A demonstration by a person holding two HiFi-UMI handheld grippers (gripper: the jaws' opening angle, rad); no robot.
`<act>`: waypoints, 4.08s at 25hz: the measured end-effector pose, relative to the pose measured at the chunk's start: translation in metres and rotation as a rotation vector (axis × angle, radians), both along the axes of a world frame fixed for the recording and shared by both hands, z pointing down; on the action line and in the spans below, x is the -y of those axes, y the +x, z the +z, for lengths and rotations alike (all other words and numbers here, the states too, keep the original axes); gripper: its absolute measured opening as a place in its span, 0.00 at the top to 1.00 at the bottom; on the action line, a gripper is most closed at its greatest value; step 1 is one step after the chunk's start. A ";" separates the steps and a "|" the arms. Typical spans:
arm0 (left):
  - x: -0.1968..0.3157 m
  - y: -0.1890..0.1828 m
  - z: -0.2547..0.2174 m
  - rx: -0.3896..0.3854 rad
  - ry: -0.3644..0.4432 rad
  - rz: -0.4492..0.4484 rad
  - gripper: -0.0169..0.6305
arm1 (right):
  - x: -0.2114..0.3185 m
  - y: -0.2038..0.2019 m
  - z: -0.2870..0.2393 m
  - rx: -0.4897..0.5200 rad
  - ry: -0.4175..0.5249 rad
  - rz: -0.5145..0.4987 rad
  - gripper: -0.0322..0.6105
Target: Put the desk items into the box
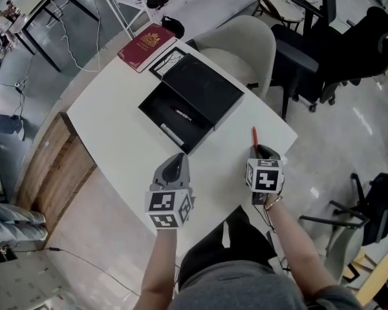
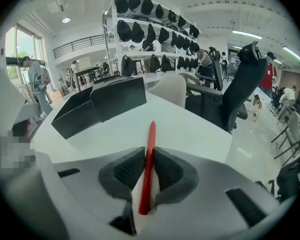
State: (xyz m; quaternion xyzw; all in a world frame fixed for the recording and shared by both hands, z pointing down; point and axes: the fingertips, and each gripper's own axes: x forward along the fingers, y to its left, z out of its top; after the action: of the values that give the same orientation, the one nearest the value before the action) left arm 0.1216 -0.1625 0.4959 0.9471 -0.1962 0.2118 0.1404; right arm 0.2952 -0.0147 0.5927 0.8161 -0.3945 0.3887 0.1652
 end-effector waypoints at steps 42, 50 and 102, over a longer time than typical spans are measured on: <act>0.020 -0.047 -0.053 -0.023 0.134 -0.346 0.96 | 0.105 -0.028 -0.174 -0.023 0.482 -0.478 0.87; 0.024 -0.071 -0.060 -0.027 0.163 -0.443 0.96 | 0.132 -0.043 -0.183 -0.011 0.510 -0.581 0.87; 0.081 -0.191 -0.011 -0.042 0.029 -0.685 0.96 | 0.273 -0.115 -0.046 0.087 0.044 -0.792 0.87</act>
State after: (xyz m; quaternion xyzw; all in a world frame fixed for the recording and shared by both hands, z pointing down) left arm -0.0691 -0.2437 0.4847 0.8323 -0.5028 0.1298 0.1940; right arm 0.1805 -0.2875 0.5467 0.5871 -0.6934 0.3204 0.2681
